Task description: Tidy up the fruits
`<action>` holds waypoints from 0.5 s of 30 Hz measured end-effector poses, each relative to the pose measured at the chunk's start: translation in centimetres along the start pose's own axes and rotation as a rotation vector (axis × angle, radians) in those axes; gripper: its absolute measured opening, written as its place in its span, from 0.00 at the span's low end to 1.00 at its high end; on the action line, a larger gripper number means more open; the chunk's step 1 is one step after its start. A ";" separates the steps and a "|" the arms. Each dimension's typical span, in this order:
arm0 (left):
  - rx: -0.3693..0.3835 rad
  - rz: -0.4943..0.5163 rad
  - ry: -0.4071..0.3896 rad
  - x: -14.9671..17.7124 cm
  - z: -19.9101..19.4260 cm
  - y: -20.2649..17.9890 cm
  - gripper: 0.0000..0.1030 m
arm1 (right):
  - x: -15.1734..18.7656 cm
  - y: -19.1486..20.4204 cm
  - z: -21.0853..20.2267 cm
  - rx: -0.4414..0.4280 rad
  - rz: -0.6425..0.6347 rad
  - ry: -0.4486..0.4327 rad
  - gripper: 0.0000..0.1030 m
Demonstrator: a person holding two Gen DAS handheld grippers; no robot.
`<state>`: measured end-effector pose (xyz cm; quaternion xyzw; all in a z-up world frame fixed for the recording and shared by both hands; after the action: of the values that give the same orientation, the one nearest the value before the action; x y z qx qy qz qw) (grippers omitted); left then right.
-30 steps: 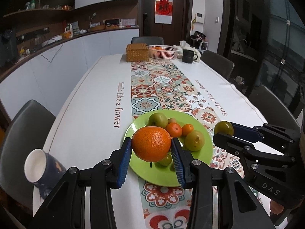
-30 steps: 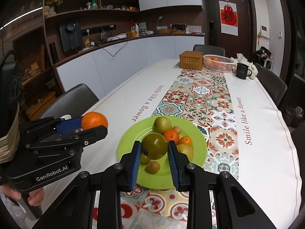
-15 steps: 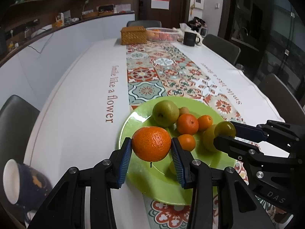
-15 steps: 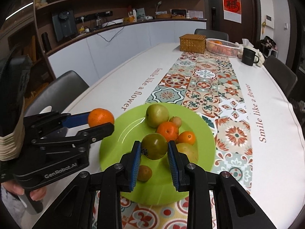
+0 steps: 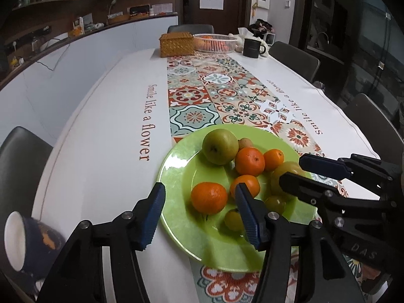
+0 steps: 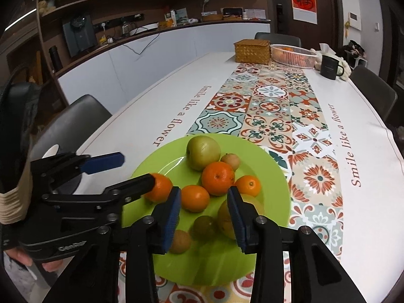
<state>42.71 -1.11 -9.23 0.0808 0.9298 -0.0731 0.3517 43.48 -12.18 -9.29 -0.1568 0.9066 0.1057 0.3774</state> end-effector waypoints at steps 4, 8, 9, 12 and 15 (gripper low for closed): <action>-0.030 0.001 -0.032 0.3 -2.1 -0.1 0.60 | 0.3 -0.3 -1.6 0.026 0.017 -0.027 0.47; -0.063 0.002 -0.070 0.4 -4.8 -0.3 0.64 | 0.6 -0.5 -3.8 0.058 0.015 -0.052 0.48; -0.077 0.000 -0.086 0.5 -5.7 -0.3 0.65 | 0.7 -0.5 -4.3 0.064 0.019 -0.056 0.49; -0.085 -0.013 -0.121 0.7 -7.9 -0.6 0.71 | 1.0 -0.5 -6.7 0.083 0.039 -0.086 0.56; -0.099 -0.024 -0.153 1.3 -10.3 -1.0 0.76 | 1.4 -0.3 -9.3 0.118 0.034 -0.120 0.64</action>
<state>34.95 0.05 -2.42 0.0463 0.9035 -0.0372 0.4244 36.65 -15.65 -3.85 -0.1123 0.8895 0.0674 0.4377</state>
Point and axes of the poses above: each gripper's, at about its wrist camera, not at the fingertips, and z roughly the way its jaws point, y to its left, x to its underside, the point moved 10 cm from there along z, roughly the way its jaws point, and after that the axes turned 5 degrees about -z, right-handed, at the moved point
